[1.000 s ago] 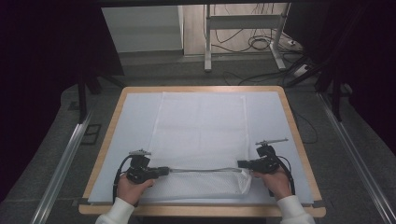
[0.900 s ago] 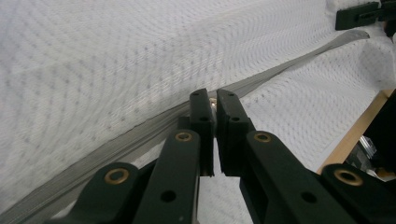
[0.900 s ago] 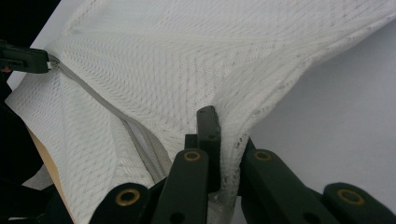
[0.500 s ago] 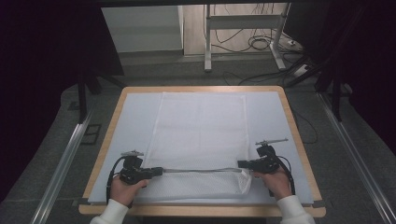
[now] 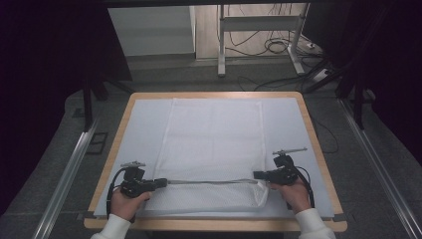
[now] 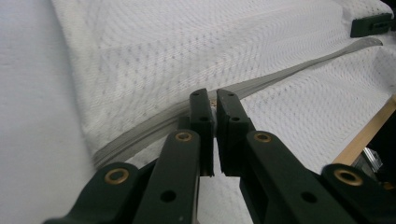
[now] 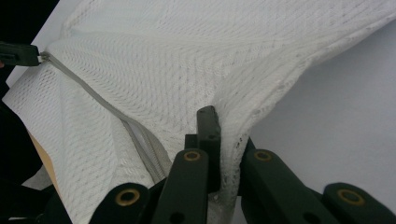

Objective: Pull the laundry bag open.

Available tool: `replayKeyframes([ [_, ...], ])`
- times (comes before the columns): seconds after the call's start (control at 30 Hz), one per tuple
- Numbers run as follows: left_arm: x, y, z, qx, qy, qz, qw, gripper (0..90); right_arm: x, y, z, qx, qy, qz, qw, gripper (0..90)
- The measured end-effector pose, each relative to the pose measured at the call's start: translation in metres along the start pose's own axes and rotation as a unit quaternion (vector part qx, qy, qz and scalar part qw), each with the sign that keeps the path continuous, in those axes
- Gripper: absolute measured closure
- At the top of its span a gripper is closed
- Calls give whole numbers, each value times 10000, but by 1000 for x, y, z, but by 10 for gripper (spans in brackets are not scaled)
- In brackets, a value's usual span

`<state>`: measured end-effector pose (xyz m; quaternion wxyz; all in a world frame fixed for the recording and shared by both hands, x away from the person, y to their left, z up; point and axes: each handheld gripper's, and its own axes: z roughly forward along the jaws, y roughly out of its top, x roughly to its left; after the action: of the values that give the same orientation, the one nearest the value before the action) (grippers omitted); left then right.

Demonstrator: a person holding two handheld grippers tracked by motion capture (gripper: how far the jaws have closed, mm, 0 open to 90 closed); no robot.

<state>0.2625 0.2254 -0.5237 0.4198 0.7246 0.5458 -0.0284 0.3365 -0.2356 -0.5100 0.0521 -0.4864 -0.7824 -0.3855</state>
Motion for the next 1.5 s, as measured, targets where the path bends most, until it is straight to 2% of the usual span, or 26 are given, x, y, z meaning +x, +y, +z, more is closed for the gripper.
replayKeyframes([
  [0.23,4,-2,-5,-45,52,-57,10000,865,0,0,0,2,-2,-4,10000,885],
  [1.03,10,-3,-11,-63,97,-57,9999,866,-1,0,1,19,-15,1,10000,885],
  [1.5,20,-11,-20,-100,149,-192,9997,865,-1,0,2,26,-21,-11,10000,885],
])
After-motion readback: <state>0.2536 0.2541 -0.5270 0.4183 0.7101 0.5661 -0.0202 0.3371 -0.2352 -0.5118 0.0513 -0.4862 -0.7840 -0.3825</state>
